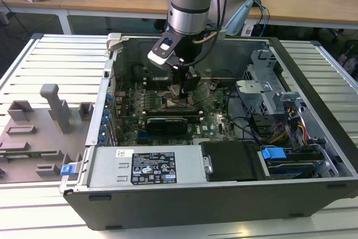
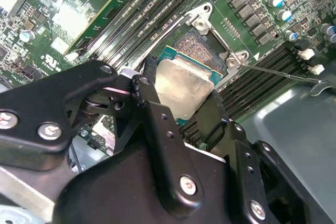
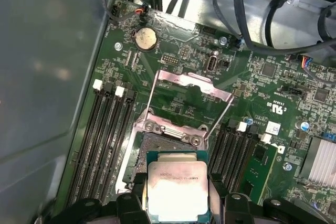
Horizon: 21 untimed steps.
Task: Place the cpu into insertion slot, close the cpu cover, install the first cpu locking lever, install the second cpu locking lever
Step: 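Place the cpu into insertion slot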
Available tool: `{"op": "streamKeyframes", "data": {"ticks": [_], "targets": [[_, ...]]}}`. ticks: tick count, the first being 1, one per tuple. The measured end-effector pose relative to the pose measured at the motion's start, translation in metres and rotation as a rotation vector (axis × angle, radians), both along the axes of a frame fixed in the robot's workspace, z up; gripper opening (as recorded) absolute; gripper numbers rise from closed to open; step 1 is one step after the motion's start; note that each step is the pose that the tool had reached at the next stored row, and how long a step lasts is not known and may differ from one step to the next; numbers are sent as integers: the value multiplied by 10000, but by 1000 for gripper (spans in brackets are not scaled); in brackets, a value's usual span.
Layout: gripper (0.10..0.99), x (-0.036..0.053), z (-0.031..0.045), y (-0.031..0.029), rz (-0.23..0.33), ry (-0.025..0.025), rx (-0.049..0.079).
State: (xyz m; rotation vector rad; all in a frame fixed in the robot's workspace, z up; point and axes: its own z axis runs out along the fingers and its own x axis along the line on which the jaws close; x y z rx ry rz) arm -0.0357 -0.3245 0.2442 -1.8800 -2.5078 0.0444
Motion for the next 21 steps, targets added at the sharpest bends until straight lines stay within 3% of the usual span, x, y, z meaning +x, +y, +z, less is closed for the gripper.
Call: {"op": "streamKeyframes", "data": {"ticks": [16,21], "targets": [[545,0,-2,0,-907,-1,-53],[545,0,-4,0,-1863,2,-53]]}}
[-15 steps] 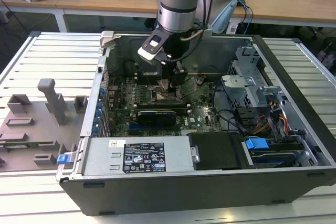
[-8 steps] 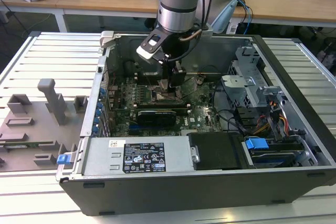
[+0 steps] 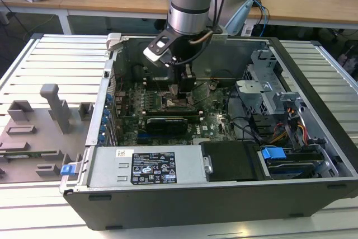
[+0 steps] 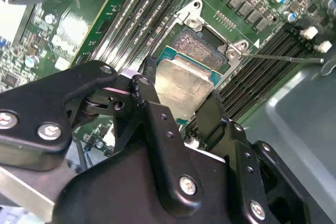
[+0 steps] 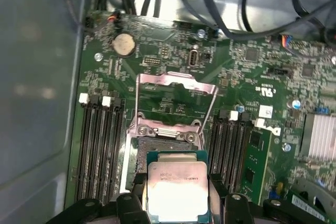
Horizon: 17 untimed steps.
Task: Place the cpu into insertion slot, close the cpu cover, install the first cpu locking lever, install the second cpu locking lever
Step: 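Place the cpu into insertion slot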
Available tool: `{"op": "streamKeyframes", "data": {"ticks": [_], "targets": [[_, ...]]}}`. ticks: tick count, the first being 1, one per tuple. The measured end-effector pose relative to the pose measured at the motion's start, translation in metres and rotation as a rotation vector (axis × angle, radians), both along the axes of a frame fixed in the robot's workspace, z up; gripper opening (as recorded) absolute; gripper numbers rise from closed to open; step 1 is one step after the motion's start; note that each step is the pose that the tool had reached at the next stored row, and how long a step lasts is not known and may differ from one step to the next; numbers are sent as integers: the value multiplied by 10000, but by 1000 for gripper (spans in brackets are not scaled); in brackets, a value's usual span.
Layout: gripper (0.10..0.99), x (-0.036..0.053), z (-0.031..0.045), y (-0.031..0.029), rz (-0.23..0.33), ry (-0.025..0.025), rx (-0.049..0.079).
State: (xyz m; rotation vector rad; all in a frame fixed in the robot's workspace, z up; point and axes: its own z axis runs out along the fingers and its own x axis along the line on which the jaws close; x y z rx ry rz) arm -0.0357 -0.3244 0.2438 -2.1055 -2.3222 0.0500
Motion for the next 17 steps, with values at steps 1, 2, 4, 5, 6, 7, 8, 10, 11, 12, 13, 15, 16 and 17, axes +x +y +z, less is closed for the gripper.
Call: {"op": "streamKeyframes", "data": {"ticks": [1,2,4,5,6,7,8,10,11,12,13,15,16,17], "targets": [[545,0,0,0,-221,0,0],[545,0,-1,0,-392,1,0],[545,0,-2,0,-693,0,-1],[545,0,-2,0,-896,0,-24],[545,0,-39,0,-897,-1,-23],[545,0,-44,0,-897,-1,-23],[545,0,-48,0,-897,0,-24],[545,0,-64,0,-897,-1,-23],[545,0,-72,0,-897,-1,-24],[545,0,-78,0,-897,-1,-23],[545,0,-88,0,-897,-1,-23],[545,0,-113,1,-898,-1,-23],[545,0,-119,4,-898,-1,-23],[545,0,-125,6,-898,-1,-20]]}}
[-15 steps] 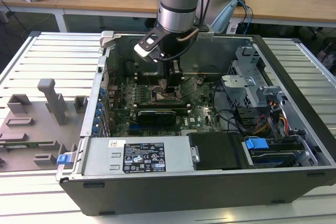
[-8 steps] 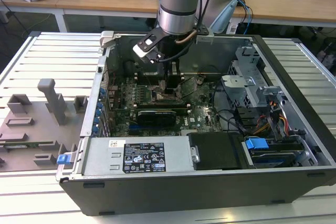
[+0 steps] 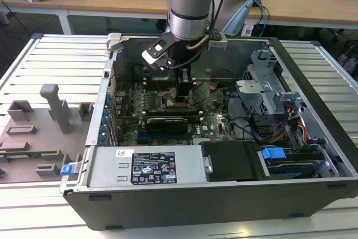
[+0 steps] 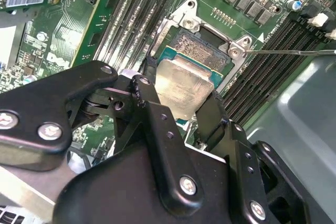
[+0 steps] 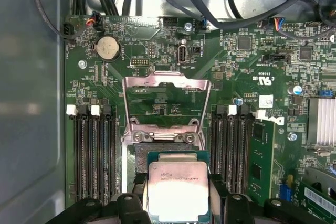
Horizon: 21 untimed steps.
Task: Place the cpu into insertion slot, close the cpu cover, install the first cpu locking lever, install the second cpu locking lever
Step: 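Place the cpu into insertion slot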
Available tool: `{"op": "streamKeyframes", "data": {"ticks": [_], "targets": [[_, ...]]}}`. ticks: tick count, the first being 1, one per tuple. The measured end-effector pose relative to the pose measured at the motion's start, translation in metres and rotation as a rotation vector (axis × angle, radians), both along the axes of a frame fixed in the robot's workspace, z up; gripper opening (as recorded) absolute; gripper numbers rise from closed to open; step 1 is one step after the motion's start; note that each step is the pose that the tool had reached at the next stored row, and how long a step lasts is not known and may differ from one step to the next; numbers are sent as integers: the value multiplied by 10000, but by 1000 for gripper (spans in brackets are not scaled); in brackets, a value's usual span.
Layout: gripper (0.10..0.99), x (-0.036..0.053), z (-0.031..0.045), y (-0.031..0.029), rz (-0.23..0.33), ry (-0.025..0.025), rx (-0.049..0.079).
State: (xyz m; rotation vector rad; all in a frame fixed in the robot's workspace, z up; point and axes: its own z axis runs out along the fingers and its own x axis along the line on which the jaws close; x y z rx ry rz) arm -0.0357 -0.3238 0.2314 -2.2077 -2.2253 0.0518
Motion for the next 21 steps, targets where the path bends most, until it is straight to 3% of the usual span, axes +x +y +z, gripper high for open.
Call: {"op": "streamKeyframes", "data": {"ticks": [8,10,21], "targets": [[545,-19,-101,30,1,0,118],[545,-37,-167,31,-1,0,123],[545,-55,-294,75,-143,1,128]]}}
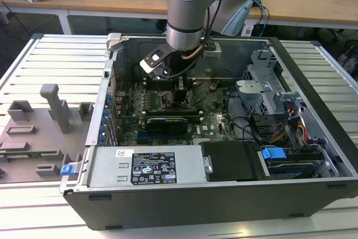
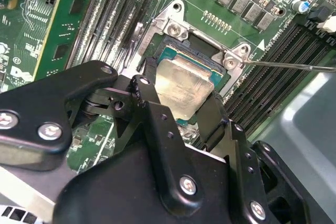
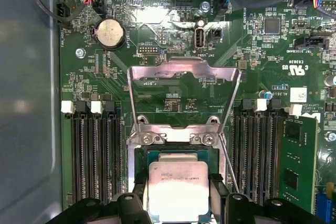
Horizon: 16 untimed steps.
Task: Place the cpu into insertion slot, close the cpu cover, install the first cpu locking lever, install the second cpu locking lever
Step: 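Place the cpu into insertion slot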
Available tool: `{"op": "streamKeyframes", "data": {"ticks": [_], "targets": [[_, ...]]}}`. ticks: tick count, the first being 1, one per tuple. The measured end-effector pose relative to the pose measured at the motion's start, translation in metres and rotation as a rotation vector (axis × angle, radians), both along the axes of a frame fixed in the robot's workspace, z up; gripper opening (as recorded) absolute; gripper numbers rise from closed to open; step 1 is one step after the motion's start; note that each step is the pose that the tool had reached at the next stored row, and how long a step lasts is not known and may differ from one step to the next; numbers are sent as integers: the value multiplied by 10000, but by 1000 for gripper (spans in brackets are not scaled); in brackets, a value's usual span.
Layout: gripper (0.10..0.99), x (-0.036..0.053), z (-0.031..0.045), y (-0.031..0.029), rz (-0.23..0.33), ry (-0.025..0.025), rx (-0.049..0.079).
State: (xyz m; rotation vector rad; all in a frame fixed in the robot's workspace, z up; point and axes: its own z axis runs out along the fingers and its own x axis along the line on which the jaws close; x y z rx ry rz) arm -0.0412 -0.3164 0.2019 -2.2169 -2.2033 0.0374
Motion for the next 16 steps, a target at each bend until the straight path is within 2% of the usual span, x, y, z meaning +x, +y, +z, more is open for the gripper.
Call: {"op": "streamKeyframes", "data": {"ticks": [12,13,16], "targets": [[553,0,-28,1,-18,-1,-7],[620,0,-28,1,-18,-1,-9],[620,0,-27,1,-18,-1,-13]]}}
